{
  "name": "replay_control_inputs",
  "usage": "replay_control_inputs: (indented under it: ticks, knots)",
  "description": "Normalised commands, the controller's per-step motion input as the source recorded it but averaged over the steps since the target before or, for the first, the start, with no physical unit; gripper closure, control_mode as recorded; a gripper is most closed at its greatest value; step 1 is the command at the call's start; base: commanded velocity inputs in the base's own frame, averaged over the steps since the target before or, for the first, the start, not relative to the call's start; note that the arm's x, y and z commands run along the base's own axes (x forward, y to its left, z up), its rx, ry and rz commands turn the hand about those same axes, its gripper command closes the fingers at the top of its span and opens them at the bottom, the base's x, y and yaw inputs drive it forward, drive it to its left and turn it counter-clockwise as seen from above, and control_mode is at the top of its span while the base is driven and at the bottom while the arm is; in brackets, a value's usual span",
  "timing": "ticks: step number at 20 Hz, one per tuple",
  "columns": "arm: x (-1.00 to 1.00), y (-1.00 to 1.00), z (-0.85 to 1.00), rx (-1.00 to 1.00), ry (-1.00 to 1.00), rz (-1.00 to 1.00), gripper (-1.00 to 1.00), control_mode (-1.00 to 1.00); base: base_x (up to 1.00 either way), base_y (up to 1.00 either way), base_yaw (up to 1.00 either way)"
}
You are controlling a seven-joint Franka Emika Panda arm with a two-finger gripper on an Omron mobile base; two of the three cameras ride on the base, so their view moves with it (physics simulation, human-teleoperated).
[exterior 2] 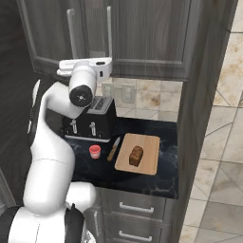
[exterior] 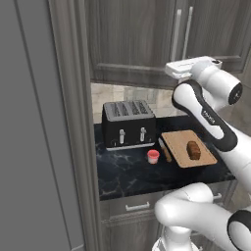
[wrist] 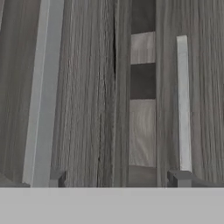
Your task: Pick the bread, place it on the cutting board, pick the jam, place it on the counter, and close the cabinet.
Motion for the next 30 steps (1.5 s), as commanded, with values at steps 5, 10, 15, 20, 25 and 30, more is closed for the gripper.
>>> replay_control_inputs:
  ticks: [5, 10, 15, 20, 25, 30]
  knots:
    - [0.57, 0.00, -0.10, 0.00, 0.00, 0.00, -1.00, -1.00, 0.00, 0.00, 0.00]
    - [0.56, 0.11, -0.09, 0.00, 0.00, 0.00, -1.00, -1.00, 0.00, 0.00, 0.00]
    - [0.50, 0.20, -0.09, 0.00, 0.00, 0.00, -1.00, -1.00, 0.00, 0.00, 0.00]
    - [0.45, 0.19, -0.10, 0.00, 0.00, 0.00, -1.00, -1.00, 0.00, 0.00, 0.00]
    - [0.39, 0.18, -0.10, 0.00, 0.00, 0.00, -1.00, -1.00, 0.00, 0.00, 0.00]
    - [0.28, 0.18, -0.14, 0.00, 0.00, 0.00, -1.00, -1.00, 0.00, 0.00, 0.00]
